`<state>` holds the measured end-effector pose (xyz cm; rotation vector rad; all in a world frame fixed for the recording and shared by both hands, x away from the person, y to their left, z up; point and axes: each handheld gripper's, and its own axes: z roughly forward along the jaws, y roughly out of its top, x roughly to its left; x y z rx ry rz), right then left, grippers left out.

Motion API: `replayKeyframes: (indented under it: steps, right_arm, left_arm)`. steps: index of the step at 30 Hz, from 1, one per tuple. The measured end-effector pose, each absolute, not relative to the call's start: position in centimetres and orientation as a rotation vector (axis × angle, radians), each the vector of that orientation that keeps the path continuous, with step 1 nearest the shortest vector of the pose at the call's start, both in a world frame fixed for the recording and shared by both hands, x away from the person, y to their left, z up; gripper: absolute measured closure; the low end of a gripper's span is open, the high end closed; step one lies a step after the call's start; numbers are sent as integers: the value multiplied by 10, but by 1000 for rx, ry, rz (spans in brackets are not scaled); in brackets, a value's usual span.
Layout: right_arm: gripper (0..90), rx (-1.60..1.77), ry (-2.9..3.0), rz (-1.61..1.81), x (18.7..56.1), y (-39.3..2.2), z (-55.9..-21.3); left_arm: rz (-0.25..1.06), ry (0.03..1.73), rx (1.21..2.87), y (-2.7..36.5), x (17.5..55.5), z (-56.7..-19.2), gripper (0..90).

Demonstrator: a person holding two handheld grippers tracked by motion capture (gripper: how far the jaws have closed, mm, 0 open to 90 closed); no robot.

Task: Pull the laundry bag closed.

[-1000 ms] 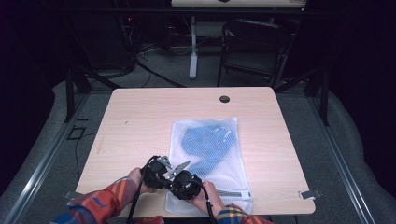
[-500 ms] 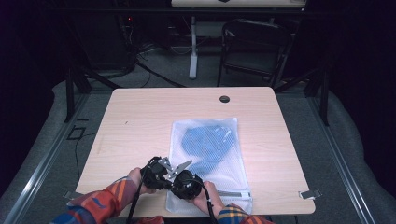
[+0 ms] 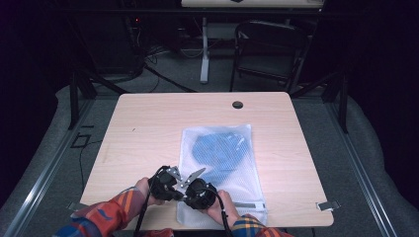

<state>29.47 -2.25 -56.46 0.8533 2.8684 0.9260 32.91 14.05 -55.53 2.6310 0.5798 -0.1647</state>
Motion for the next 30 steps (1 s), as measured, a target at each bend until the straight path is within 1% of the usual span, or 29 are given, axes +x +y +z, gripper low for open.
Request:
replayKeyframes:
  steps: [5,11,16,19,20,21,30]
  right_arm:
    - [870,845,2880,910,296,-25,-563]
    - [870,844,2888,901,296,-28,-562]
    - [870,850,2888,872,299,-37,-560]
    - [869,849,2891,867,297,-36,-562]
    - [869,834,2892,848,297,-36,-561]
    - [869,834,2892,848,297,-36,-561]
    - [865,812,2894,897,297,-38,-564]
  left_arm:
    - [-172,592,2618,141,329,-556,900]
    - [-163,564,2637,141,330,-555,900]
    - [-170,564,2632,141,330,-555,900]
    - [-160,562,2642,140,329,-555,900]
    - [-131,542,2654,138,327,-554,900]
    - [-131,542,2654,138,327,-554,900]
    - [-160,556,2597,134,329,-557,900]
